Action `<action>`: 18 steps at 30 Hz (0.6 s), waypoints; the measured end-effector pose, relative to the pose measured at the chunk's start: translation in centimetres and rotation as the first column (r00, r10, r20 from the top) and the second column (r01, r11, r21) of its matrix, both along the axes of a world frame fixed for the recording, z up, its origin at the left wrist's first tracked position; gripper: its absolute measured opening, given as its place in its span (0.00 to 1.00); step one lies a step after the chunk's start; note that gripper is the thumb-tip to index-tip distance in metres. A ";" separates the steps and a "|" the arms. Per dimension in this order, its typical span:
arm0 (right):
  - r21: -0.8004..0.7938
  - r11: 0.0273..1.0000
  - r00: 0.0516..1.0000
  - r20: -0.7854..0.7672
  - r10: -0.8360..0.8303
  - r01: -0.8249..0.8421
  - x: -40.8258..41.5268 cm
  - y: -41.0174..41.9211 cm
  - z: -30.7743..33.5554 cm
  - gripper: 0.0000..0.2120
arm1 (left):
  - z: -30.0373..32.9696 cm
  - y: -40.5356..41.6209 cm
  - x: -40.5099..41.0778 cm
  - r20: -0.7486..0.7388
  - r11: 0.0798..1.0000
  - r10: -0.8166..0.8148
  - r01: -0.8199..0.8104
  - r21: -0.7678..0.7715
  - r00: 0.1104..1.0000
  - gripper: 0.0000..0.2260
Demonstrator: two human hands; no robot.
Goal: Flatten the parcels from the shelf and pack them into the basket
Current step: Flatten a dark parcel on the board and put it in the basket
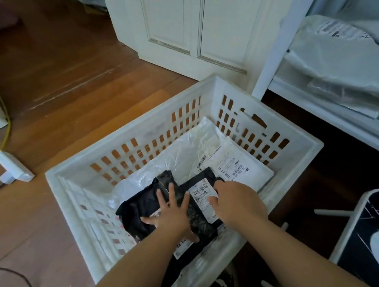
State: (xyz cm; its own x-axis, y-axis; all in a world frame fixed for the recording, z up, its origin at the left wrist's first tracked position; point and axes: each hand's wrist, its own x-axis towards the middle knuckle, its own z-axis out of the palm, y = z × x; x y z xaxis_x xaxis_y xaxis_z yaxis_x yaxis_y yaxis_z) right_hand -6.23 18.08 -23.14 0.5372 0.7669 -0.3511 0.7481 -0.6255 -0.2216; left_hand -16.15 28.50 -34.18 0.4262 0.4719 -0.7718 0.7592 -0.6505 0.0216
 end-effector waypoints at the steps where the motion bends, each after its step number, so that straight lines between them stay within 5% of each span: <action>1: 0.001 1.000 1.000 0.001 -0.005 0.005 -0.1 0.0 0.0 0.15 | -0.8 -0.5 -0.8 -0.067 1.000 0.010 -0.011 -0.007 0.998 0.60; 8: 0.025 1.000 1.000 -0.003 -0.010 0.010 0.2 0.0 -0.6 0.17 | -4.0 -1.7 -2.6 -0.181 0.999 0.048 -0.051 -0.012 0.982 0.64; 18: -0.019 1.000 1.000 -0.016 -0.012 0.011 0.6 0.3 -0.7 0.17 | -9.7 -0.4 -2.6 -0.308 0.989 -0.146 0.148 -0.016 0.940 0.70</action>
State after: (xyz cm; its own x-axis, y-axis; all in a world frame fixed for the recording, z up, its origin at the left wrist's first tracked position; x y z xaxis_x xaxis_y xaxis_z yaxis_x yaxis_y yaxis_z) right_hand -5.64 18.40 -23.82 0.5403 0.7537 -0.3742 0.7372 -0.6384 -0.2214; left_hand -18.74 28.15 -43.93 0.2337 0.4276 -0.8732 0.6238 -0.7548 -0.2027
